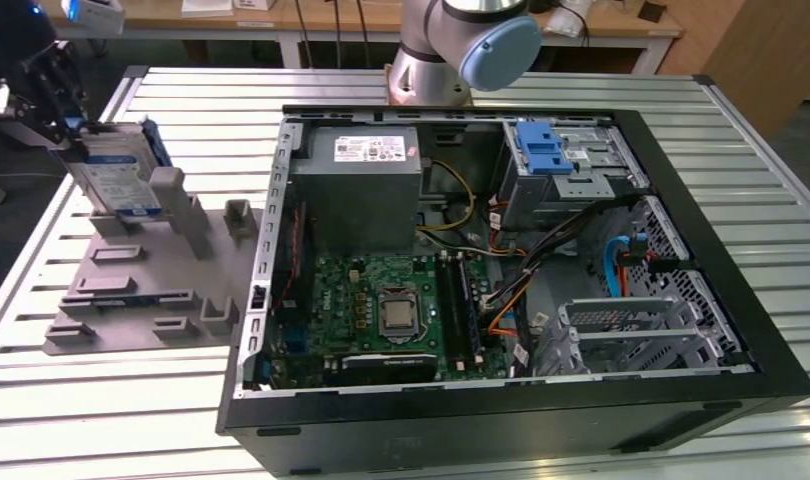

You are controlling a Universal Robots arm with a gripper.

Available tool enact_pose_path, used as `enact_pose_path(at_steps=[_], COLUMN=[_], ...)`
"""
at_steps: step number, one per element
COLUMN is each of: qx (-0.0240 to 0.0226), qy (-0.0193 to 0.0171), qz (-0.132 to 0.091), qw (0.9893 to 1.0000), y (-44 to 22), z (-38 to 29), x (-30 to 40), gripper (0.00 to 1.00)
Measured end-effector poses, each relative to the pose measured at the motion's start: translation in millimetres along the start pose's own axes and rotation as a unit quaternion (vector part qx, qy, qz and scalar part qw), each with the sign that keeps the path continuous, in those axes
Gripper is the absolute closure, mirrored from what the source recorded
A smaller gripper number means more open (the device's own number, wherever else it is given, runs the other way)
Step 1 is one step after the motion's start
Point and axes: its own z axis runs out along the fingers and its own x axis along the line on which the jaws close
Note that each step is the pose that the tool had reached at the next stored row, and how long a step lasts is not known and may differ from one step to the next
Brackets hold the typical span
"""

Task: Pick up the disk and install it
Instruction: 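Pick up the disk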

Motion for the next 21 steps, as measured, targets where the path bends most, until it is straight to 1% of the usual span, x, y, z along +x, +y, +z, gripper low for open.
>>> enact_pose_path(at_steps=[15,21], qx=[0.0001,0.0], qy=[0.0,0.0], qz=[0.0,0.0], qw=[1.0,1.0], y=[0.2,0.2], z=[-12.4,-13.3], x=[0.1,0.1], gripper=[0.64,0.64])
